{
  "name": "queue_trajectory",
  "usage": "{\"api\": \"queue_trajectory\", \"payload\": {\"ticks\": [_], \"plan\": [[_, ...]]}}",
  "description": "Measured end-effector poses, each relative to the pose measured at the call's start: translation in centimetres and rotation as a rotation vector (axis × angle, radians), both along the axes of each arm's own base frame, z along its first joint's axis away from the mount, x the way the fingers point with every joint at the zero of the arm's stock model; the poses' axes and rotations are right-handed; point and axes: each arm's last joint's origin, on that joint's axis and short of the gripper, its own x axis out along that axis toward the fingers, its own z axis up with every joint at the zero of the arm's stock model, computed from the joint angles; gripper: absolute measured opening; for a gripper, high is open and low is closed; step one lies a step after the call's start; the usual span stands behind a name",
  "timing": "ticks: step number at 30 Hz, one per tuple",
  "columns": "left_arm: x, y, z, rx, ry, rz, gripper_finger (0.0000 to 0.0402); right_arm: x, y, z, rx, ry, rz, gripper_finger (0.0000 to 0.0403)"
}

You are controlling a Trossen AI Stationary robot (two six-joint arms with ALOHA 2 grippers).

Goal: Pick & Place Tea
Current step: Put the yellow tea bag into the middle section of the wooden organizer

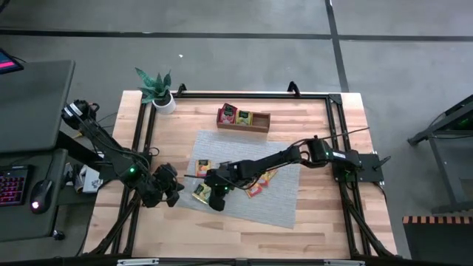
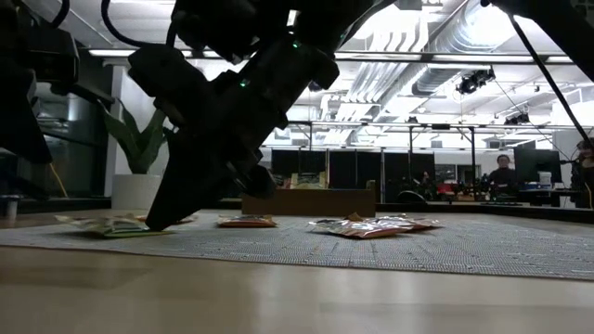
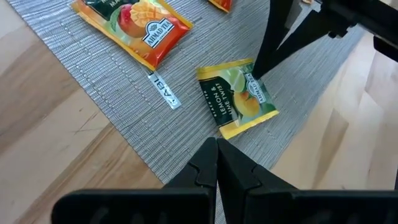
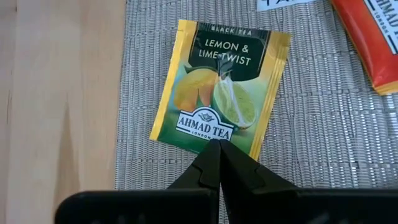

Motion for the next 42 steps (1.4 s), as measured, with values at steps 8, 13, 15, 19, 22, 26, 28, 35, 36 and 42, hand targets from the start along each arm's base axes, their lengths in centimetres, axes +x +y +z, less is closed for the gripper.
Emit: {"api": "queue_trajectory", "payload": {"ticks": [8, 13, 15, 19, 22, 26, 28, 35, 36, 42], "plan": [[0.0, 0.1, 0.0, -0.075, -0.017, 0.102, 0.0032, -0.1, 0.0, -0.1, 0.005, 0.016, -0.013, 0.0000], [0.0, 0.0, 0.0, -0.149, 0.004, 0.143, 0.0110, -0.1, 0.0, -0.2, 0.005, 0.018, -0.013, 0.0000], [0.0, -0.1, -0.1, -0.188, 0.025, 0.153, 0.0142, -0.1, 0.0, -0.2, 0.005, 0.018, -0.013, 0.0000], [0.0, -0.1, -0.1, -0.231, 0.031, 0.192, 0.0189, -0.1, 0.0, -0.2, 0.006, 0.018, -0.014, 0.0000], [0.6, 0.3, 0.0, -0.265, 0.027, 0.224, 0.0204, -0.1, 0.0, -0.2, 0.006, 0.018, -0.014, 0.0000], [1.7, 0.8, 0.3, -0.295, 0.011, 0.191, 0.0206, -0.1, 0.0, -0.2, 0.007, 0.019, -0.016, 0.0000], [2.1, 1.3, 0.3, -0.295, 0.022, 0.198, 0.0207, -0.1, 0.0, -0.2, 0.007, 0.019, -0.016, 0.0000], [2.6, 2.9, -2.0, -0.400, 0.034, 0.165, 0.0207, -0.1, 0.0, -0.3, 0.007, 0.020, -0.016, 0.0000], [2.5, 3.1, -2.5, -0.413, 0.027, 0.162, 0.0207, -0.1, 0.0, -0.3, 0.007, 0.021, -0.016, 0.0000], [2.5, 3.9, -3.5, -0.469, -0.039, 0.208, 0.0207, -0.1, 0.0, -0.3, 0.007, 0.021, -0.016, 0.0000]]}}
